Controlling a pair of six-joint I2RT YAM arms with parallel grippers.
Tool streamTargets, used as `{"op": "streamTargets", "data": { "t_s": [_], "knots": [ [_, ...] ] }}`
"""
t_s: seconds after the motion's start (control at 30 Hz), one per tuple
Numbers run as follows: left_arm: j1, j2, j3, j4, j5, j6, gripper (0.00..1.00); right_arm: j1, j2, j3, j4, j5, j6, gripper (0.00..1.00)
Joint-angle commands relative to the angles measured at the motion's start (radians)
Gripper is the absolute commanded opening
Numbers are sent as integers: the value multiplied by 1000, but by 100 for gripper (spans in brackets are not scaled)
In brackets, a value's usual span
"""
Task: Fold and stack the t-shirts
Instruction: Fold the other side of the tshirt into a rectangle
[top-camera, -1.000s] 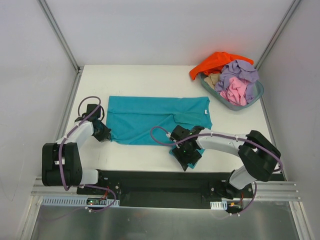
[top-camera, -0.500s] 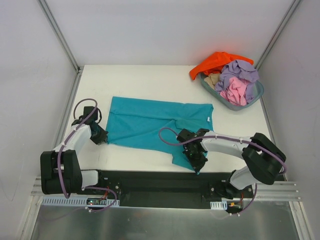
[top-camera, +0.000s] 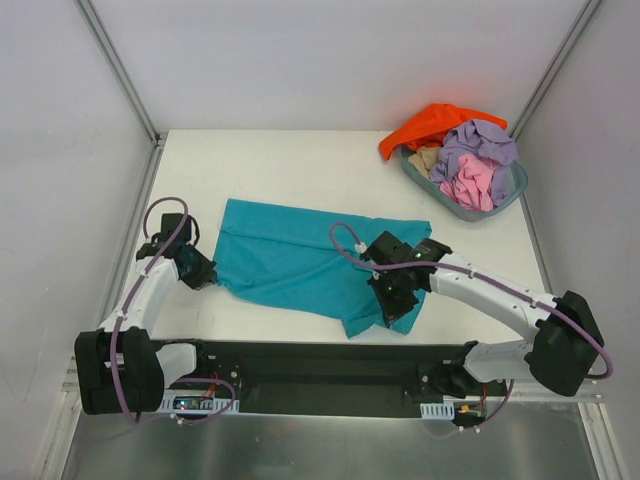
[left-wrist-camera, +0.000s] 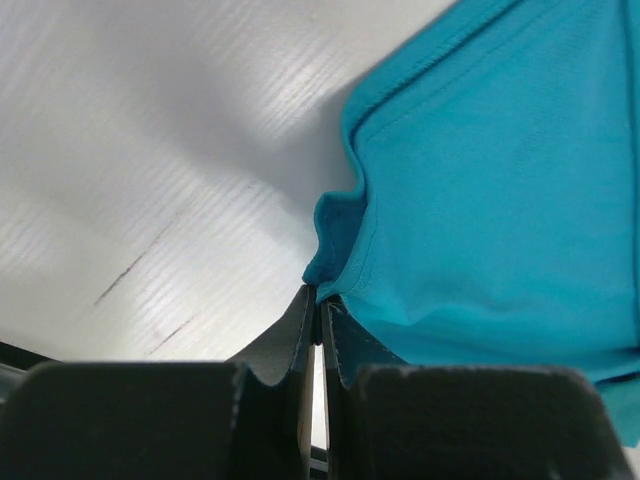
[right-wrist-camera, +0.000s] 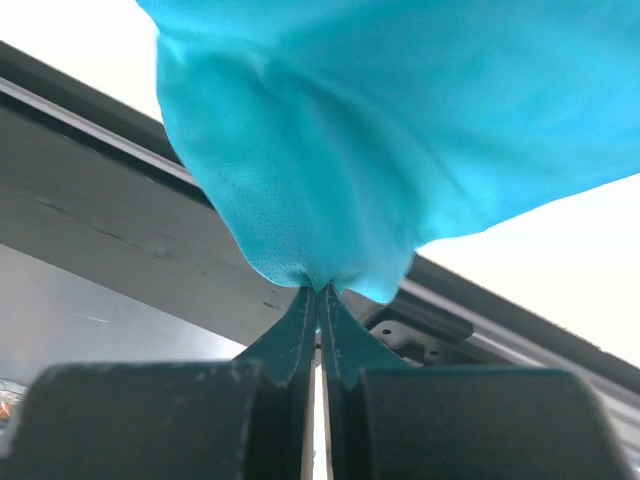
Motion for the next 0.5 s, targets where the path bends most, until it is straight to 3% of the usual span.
{"op": "streamTargets", "data": {
  "t_s": [0.0,0.23,0.47],
  "knots": [
    [-5,21,88,-15,65,-7,0,-75,-20,99,-89,29,-75,1],
    [-31,169,245,9,70,-1,0,-233,20,228,-111,66,-161,1],
    [-36,372,410,12,90,13,0,-349,165,415,-111,115,-244,1]
  ]
}}
